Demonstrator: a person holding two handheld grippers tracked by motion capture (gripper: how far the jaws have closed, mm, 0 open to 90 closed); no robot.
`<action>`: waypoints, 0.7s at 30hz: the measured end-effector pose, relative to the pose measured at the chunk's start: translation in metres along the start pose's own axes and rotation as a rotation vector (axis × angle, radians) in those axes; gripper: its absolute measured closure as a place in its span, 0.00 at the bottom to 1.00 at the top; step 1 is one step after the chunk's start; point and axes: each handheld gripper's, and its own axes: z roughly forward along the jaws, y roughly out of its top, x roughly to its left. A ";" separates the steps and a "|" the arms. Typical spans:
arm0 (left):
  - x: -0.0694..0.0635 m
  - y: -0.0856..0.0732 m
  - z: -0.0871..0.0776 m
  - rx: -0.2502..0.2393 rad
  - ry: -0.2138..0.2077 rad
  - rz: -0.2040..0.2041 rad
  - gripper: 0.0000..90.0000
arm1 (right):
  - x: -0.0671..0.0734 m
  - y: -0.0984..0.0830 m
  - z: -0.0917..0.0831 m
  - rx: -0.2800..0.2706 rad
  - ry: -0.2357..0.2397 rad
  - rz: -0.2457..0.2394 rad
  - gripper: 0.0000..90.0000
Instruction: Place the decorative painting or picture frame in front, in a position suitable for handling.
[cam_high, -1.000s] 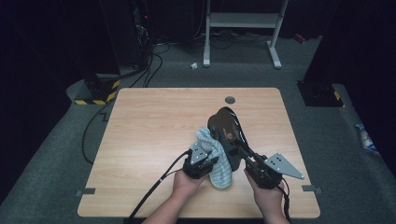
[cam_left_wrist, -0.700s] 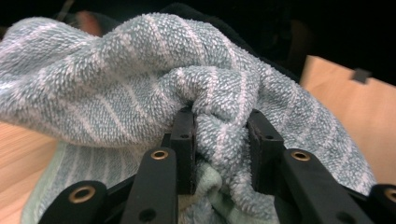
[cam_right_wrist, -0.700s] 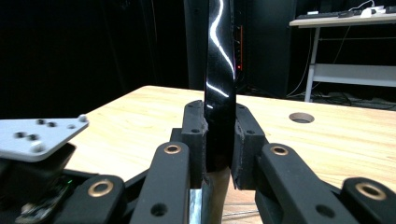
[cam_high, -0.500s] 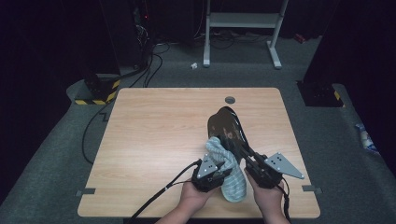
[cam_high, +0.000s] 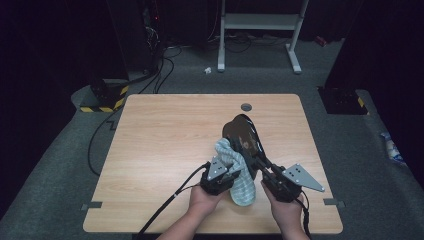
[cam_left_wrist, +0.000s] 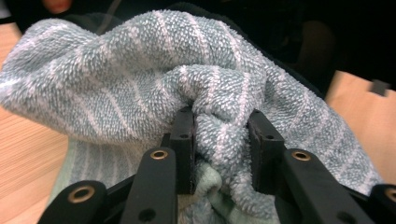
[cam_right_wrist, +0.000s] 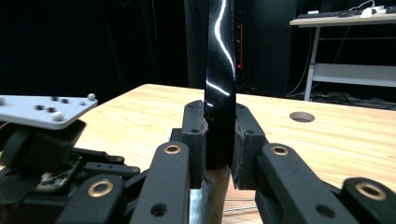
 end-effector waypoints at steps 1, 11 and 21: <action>0.000 0.000 0.000 -0.003 -0.003 -0.006 0.76 | 0.000 0.000 0.000 -0.001 -0.001 -0.002 0.86; -0.025 0.010 -0.014 -0.070 -0.072 0.017 0.76 | 0.002 -0.001 0.000 -0.003 -0.004 -0.009 0.87; -0.025 0.013 -0.013 -0.078 -0.062 0.048 0.75 | 0.002 -0.001 0.000 -0.003 -0.003 -0.007 0.86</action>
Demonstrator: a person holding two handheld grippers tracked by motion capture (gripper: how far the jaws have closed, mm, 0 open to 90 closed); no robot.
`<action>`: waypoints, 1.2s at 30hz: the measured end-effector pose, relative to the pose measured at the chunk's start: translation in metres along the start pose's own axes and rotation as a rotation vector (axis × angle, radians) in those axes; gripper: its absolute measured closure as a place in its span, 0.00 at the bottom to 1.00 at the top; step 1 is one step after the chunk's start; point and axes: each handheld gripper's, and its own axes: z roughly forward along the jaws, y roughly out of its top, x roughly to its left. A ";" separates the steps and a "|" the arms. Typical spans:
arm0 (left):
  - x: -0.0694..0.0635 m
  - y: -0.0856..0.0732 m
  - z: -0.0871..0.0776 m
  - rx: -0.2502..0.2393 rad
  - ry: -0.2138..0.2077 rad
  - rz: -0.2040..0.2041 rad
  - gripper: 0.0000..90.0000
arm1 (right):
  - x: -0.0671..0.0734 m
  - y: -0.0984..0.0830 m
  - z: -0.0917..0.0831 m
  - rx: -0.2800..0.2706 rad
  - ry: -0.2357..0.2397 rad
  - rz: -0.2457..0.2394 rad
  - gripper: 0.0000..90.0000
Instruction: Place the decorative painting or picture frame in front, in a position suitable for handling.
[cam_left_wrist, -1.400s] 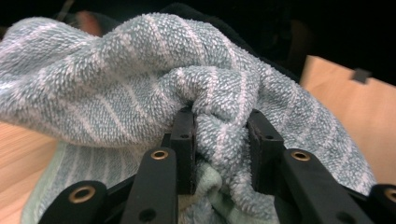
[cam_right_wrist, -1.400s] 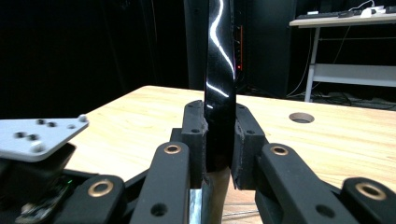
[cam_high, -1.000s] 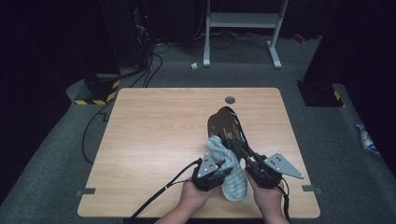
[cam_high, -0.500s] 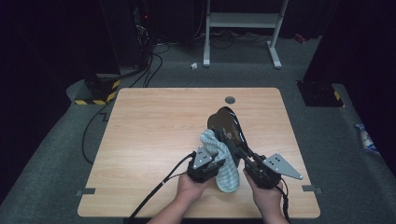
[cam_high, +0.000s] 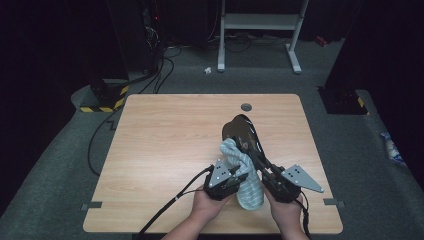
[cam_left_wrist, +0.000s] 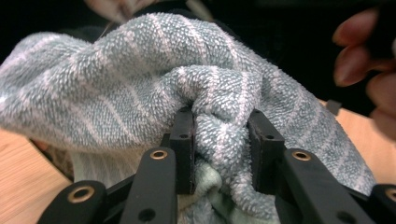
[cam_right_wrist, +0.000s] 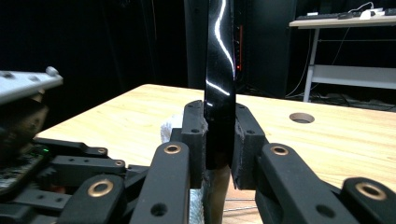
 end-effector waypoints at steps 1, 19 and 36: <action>0.003 -0.003 0.002 0.010 0.006 -0.004 0.75 | 0.000 0.000 0.000 0.000 0.000 0.001 0.86; 0.049 -0.027 0.019 0.142 0.127 -0.083 0.76 | 0.001 0.000 0.000 -0.001 0.005 -0.006 0.86; 0.055 -0.027 0.025 0.184 0.134 -0.077 0.76 | -0.002 0.000 -0.001 -0.001 0.004 0.011 0.86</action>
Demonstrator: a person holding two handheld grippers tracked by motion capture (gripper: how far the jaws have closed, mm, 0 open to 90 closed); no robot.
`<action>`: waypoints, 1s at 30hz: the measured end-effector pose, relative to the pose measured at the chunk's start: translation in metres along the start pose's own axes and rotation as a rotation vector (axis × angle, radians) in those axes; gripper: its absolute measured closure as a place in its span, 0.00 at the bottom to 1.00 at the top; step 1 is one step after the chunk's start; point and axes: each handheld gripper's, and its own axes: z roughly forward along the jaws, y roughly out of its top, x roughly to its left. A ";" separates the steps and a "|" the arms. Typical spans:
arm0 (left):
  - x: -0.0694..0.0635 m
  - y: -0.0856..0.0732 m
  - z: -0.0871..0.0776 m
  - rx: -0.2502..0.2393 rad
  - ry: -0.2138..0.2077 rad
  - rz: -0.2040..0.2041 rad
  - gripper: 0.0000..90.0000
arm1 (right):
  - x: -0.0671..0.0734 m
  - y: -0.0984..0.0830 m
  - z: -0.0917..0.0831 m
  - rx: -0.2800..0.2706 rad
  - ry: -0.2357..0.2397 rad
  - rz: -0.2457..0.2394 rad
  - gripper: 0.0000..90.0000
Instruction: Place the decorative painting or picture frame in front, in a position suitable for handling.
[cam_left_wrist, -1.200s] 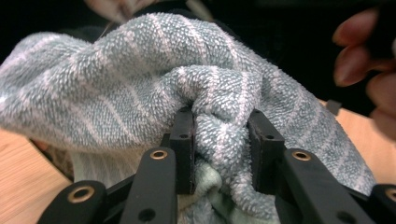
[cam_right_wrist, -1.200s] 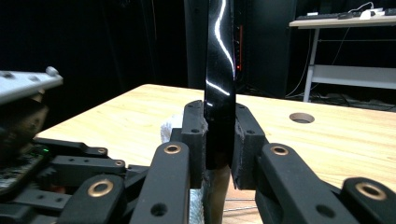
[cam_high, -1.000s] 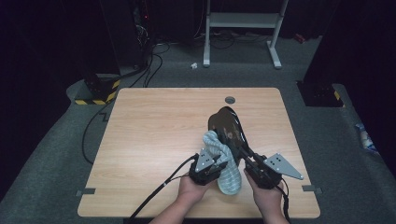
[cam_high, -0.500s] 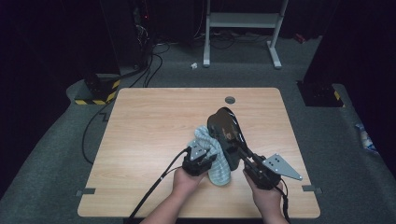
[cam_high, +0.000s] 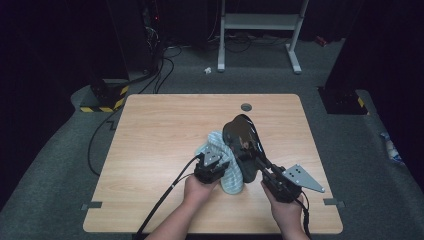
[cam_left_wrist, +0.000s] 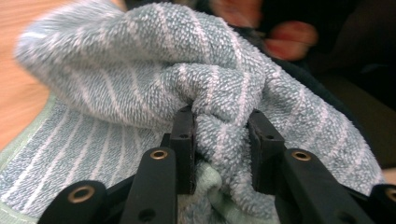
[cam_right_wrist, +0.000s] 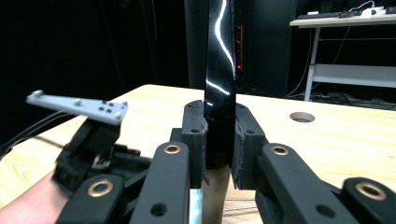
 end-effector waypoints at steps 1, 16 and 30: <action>-0.006 -0.001 -0.002 0.002 -0.012 0.018 0.76 | 0.000 0.000 0.000 0.000 -0.001 -0.002 0.86; -0.016 -0.004 -0.004 0.036 -0.030 0.057 0.76 | 0.000 0.000 0.000 0.001 0.004 0.001 0.86; 0.029 0.009 0.013 0.034 0.114 -0.007 0.76 | -0.001 0.000 0.000 0.000 0.003 0.001 0.86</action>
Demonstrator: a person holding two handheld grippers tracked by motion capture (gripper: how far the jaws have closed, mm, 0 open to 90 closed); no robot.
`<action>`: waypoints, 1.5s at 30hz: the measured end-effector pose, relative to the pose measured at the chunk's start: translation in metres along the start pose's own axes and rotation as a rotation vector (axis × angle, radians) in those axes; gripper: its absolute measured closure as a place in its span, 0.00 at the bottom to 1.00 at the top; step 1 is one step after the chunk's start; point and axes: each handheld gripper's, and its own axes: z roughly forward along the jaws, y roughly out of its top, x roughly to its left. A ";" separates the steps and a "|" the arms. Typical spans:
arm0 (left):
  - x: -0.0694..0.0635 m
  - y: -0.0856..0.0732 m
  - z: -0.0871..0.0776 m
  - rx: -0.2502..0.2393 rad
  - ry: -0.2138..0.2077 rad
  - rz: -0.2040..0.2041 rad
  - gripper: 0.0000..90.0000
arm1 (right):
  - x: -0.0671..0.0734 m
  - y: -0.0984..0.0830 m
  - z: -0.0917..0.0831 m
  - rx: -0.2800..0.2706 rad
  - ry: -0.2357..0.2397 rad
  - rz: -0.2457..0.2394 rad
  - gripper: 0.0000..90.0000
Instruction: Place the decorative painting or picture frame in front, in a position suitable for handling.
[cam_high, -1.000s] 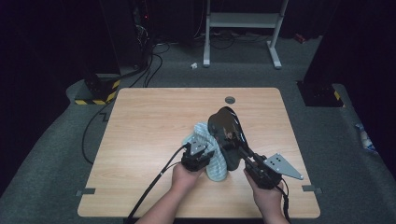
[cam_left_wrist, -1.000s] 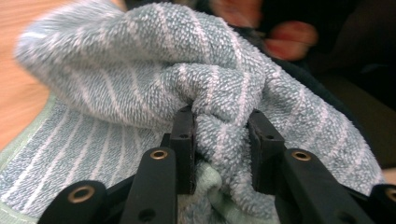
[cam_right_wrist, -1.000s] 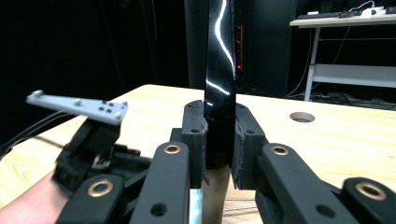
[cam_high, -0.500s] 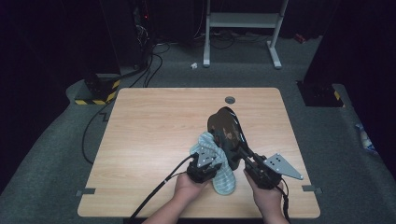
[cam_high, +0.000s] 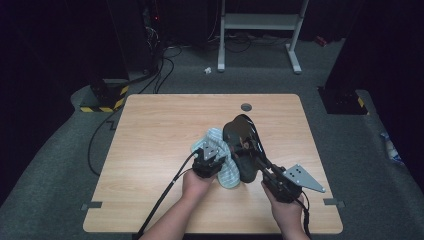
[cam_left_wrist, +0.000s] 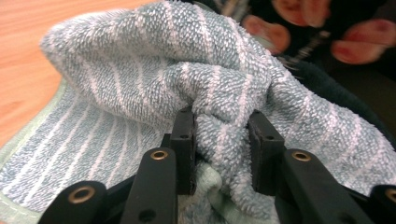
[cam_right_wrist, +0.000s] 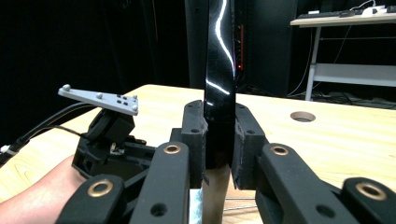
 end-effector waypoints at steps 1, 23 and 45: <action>0.001 0.001 0.001 -0.001 0.004 -0.002 0.76 | 0.000 0.000 0.000 0.000 -0.001 0.001 0.86; -0.037 0.033 -0.045 -0.200 -0.141 0.054 0.76 | -0.005 0.000 0.000 0.000 -0.002 0.021 0.86; -0.018 0.033 -0.040 -0.192 -0.085 0.041 0.76 | -0.001 0.000 -0.001 0.008 0.007 0.005 0.86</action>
